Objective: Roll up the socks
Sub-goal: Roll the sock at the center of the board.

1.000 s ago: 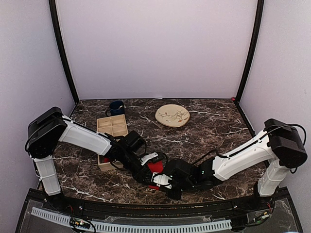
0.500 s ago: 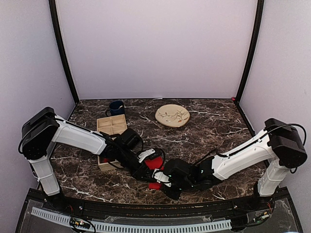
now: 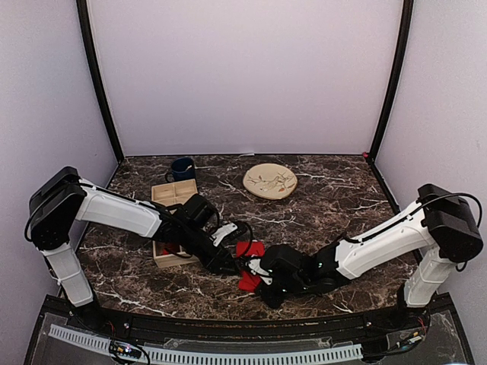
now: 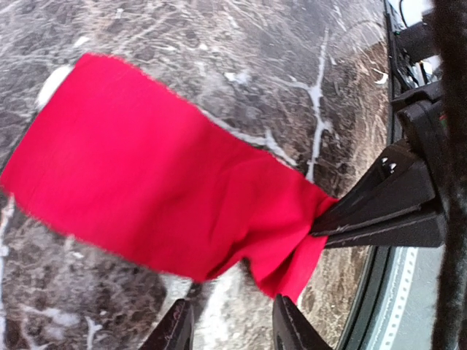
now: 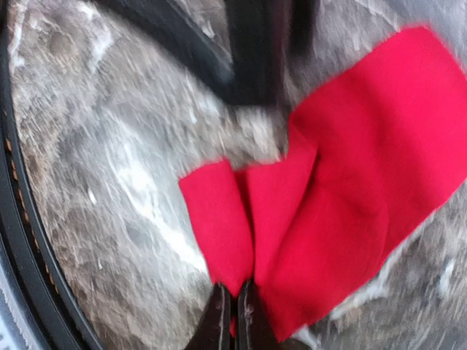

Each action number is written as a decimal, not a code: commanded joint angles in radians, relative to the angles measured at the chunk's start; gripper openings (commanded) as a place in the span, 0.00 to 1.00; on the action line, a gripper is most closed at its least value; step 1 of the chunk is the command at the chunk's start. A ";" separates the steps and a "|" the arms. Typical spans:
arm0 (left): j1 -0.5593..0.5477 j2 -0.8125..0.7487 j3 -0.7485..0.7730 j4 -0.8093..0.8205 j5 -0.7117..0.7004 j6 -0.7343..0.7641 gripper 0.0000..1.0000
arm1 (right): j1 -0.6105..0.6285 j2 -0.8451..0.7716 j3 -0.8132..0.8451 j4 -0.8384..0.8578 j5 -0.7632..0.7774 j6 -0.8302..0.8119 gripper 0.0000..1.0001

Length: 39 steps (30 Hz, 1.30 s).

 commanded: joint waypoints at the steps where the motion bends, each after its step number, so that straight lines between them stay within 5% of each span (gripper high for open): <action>1: 0.006 -0.036 0.026 -0.026 -0.043 0.000 0.40 | -0.018 0.015 -0.064 -0.161 0.013 0.076 0.00; 14: 0.007 -0.024 0.049 -0.020 -0.101 0.017 0.41 | -0.047 -0.047 -0.122 -0.182 0.041 0.237 0.00; 20: 0.007 -0.052 0.028 0.021 -0.072 0.047 0.41 | -0.074 0.011 -0.054 -0.190 0.027 0.191 0.00; 39: 0.003 -0.146 -0.120 0.177 0.115 0.111 0.42 | -0.205 0.064 0.027 -0.073 -0.456 0.054 0.00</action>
